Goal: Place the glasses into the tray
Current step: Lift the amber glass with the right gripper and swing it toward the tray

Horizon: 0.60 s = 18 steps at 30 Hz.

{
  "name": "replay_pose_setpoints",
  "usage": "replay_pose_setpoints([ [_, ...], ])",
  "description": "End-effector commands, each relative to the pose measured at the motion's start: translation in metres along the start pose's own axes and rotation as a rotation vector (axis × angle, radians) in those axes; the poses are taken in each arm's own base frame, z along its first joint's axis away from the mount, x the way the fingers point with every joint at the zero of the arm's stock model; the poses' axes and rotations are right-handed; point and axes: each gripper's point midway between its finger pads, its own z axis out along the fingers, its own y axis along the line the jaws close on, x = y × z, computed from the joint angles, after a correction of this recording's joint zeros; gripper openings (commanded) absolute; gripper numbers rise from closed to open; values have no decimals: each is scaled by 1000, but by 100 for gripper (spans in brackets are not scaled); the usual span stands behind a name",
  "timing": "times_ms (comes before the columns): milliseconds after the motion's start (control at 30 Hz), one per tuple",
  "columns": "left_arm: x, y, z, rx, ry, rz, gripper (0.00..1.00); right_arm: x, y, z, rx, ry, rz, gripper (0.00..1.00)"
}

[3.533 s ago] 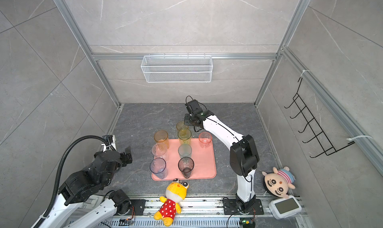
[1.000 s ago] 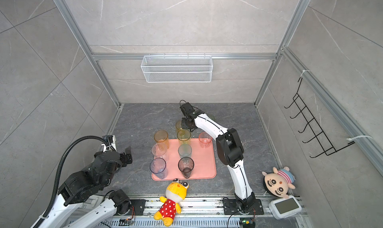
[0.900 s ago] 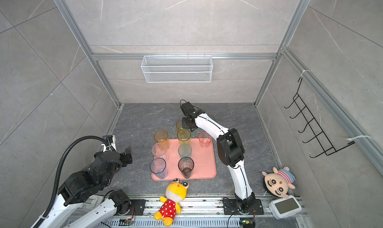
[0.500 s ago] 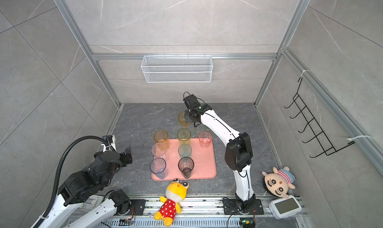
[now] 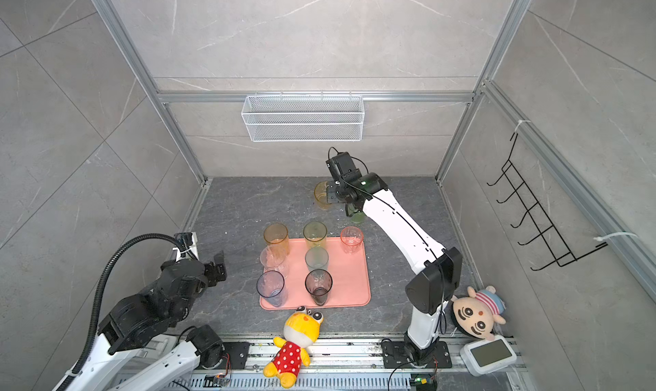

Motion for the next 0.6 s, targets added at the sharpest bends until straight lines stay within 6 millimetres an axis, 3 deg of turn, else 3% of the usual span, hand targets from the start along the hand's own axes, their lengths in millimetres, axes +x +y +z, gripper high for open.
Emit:
replay_pose_setpoints([
  [0, -3, 0, -2, 8, -12, -28, 97, 8, -14, -23, 31, 14, -29, 0],
  [567, -3, -2, -1, 12, -8, -20, 97, 55, -43, -72, 45, 89, -60, 0],
])
